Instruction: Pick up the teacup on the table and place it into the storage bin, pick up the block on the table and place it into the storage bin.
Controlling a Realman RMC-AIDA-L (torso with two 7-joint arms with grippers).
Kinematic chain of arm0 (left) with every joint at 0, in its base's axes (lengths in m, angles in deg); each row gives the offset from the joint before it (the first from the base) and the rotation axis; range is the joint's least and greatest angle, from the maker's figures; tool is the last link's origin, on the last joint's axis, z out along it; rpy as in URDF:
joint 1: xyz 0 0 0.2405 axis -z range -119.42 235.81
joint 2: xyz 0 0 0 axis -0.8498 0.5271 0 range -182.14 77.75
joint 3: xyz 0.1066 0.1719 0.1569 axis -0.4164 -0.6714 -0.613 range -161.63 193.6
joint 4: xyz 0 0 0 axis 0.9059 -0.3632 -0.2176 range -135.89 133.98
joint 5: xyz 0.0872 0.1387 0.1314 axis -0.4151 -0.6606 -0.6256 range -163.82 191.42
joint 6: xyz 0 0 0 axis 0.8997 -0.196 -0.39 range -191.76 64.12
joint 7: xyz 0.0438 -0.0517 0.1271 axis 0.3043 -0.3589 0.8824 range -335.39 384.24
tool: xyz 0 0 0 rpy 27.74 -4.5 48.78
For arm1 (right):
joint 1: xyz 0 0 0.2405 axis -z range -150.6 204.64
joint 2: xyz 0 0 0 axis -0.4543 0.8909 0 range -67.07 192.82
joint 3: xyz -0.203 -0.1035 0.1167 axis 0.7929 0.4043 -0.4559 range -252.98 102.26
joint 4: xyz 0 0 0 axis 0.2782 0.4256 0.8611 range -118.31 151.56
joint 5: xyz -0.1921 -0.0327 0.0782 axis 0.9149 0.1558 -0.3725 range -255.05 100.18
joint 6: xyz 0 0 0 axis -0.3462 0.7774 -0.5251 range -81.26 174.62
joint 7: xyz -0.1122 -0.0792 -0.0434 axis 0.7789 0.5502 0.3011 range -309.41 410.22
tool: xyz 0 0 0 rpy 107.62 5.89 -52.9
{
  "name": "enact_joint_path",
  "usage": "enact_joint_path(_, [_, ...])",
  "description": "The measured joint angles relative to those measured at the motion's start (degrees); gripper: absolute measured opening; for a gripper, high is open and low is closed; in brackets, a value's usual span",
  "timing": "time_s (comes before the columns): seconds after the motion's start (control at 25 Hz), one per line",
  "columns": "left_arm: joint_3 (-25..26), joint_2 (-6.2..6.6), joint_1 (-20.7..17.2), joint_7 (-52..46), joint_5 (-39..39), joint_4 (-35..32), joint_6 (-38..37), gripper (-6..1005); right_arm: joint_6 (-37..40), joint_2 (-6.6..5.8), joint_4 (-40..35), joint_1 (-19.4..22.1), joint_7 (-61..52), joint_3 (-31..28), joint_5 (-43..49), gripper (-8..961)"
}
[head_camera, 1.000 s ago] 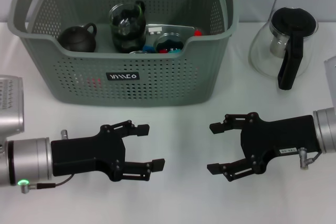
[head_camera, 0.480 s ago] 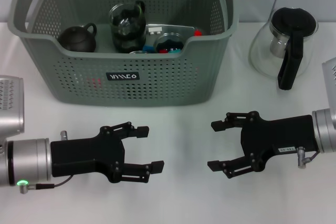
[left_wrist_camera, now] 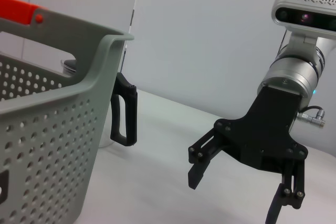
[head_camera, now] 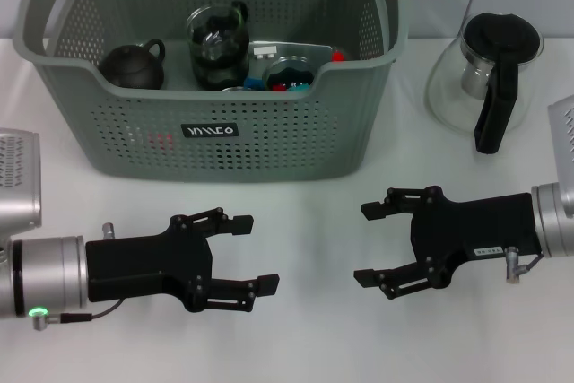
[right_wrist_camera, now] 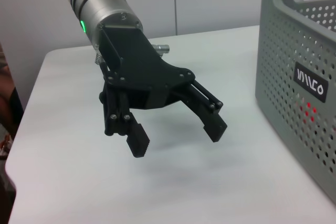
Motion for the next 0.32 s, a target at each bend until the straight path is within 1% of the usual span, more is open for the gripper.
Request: enact_joint_path(0.32, [0.00,0.00,0.09,0.16,-0.06,0.00,0.00,947,-0.18,0.08,0.28,-0.59,0.00,0.02,0.17,946])
